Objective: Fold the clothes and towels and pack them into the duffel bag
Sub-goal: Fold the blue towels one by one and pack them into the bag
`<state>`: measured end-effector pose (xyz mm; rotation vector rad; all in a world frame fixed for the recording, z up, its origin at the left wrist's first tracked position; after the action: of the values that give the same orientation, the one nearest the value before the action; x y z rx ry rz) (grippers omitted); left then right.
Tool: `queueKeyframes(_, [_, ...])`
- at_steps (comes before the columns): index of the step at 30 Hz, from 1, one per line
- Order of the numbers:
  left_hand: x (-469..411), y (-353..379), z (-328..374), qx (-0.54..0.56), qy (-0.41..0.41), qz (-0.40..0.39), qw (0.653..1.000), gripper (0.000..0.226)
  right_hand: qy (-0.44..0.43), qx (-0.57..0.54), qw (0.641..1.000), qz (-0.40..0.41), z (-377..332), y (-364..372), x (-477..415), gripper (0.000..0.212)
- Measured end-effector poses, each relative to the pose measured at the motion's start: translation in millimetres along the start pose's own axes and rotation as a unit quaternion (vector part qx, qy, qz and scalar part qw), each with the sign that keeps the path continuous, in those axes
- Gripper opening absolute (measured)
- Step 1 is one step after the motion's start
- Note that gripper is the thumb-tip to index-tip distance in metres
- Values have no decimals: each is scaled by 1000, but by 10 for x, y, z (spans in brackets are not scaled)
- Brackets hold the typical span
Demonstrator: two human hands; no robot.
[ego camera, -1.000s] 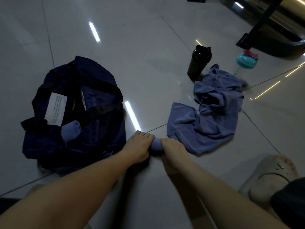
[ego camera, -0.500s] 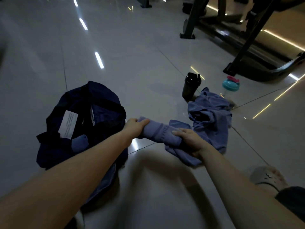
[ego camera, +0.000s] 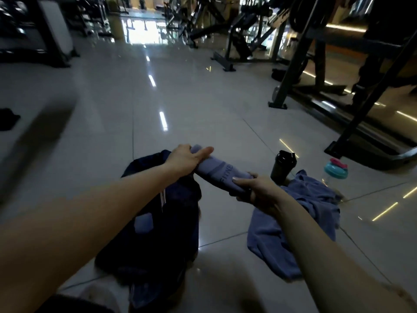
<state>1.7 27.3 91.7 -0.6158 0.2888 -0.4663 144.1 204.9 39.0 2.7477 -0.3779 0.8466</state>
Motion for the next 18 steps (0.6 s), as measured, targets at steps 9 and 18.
queueKeyframes(9, [-117, -758, -314, 97, -33, -218, 971, 34, -67, 56, 996, -31, -253, 505, -424, 37])
queueKeyframes(18, [-170, -1040, -1452, 9, -72, -165, 984, 30, -104, 441, 888, 75, -173, 1260, -1192, 27])
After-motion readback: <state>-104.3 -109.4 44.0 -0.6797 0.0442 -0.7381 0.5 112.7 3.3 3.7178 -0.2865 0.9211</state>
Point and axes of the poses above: each hand's wrist, its own x-axis away from the middle knuckle, its own y-axis out of the palm, z = x × y, the point moved 7 cm from there along -x, towards the middle knuckle, and after that the axes turned 14 degrees about y, right-handed, at the moved point
